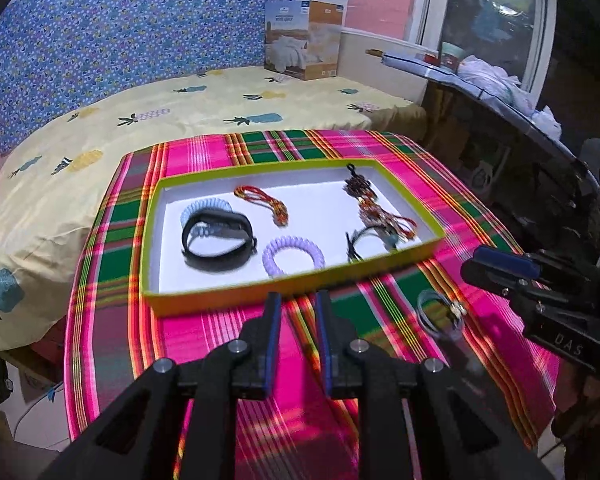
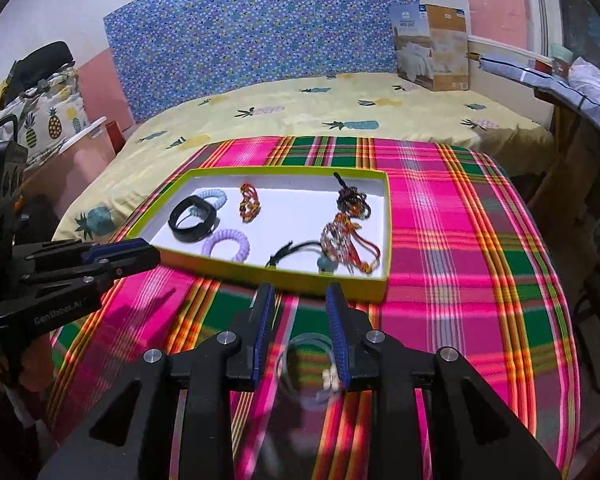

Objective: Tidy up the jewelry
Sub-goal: 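Move both tools back toward the gold ring and gray hair tie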

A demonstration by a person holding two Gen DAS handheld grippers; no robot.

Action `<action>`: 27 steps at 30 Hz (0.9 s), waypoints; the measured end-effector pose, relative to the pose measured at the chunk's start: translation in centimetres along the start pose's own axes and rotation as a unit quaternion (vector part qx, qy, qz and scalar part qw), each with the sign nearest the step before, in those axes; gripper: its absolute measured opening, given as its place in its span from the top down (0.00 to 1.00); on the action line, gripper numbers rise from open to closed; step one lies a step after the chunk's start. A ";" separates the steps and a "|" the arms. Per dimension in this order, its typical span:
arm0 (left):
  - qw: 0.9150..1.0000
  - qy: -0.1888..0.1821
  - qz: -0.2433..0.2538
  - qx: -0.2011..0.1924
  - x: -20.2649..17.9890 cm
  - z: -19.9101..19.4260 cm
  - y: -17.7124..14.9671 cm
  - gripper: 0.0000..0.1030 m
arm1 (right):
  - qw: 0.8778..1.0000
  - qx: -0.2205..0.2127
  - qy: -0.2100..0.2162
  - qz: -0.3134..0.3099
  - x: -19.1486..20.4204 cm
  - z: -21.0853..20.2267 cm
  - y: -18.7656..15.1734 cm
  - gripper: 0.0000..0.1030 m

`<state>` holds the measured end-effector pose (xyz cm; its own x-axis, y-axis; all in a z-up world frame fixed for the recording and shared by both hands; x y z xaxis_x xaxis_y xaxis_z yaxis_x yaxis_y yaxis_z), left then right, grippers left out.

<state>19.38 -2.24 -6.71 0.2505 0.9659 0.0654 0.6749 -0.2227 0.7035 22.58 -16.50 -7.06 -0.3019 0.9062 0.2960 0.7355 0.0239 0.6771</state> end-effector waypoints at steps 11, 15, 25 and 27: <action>1.000 -0.020 0.006 0.003 -3.3 -2.0 -3.0 0.83 | 1.000 0.002 -0.004 0.007 -0.3 -2.5 -3.2 0.74; 1.000 -0.028 0.008 0.006 -4.2 -2.3 -3.7 0.82 | 1.000 0.004 -0.005 0.012 -0.6 -3.1 -4.1 0.74; 0.999 -0.037 0.013 0.008 -5.5 -2.5 -4.1 0.76 | 1.000 0.009 -0.012 0.020 -1.6 -3.3 -5.0 0.74; 0.999 -0.039 0.015 0.010 -5.7 -2.3 -4.2 0.76 | 1.000 0.009 -0.013 0.022 -1.7 -3.2 -5.0 0.74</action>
<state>13.54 -6.51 -8.37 0.3235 0.9458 0.0298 0.6800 -0.2542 0.6878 17.44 -19.54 -8.81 -0.2526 0.9174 0.3075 0.7590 -0.0092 0.6510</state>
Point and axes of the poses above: each gripper's, at about its wrist camera, not at the fingertips, and z roughly the way its jaws point, x to its left, y to its top, the point moved 10 cm from there along z, roughly the way its jaws point, and after that the axes turned 15 degrees about z, right-handed, at the moved point
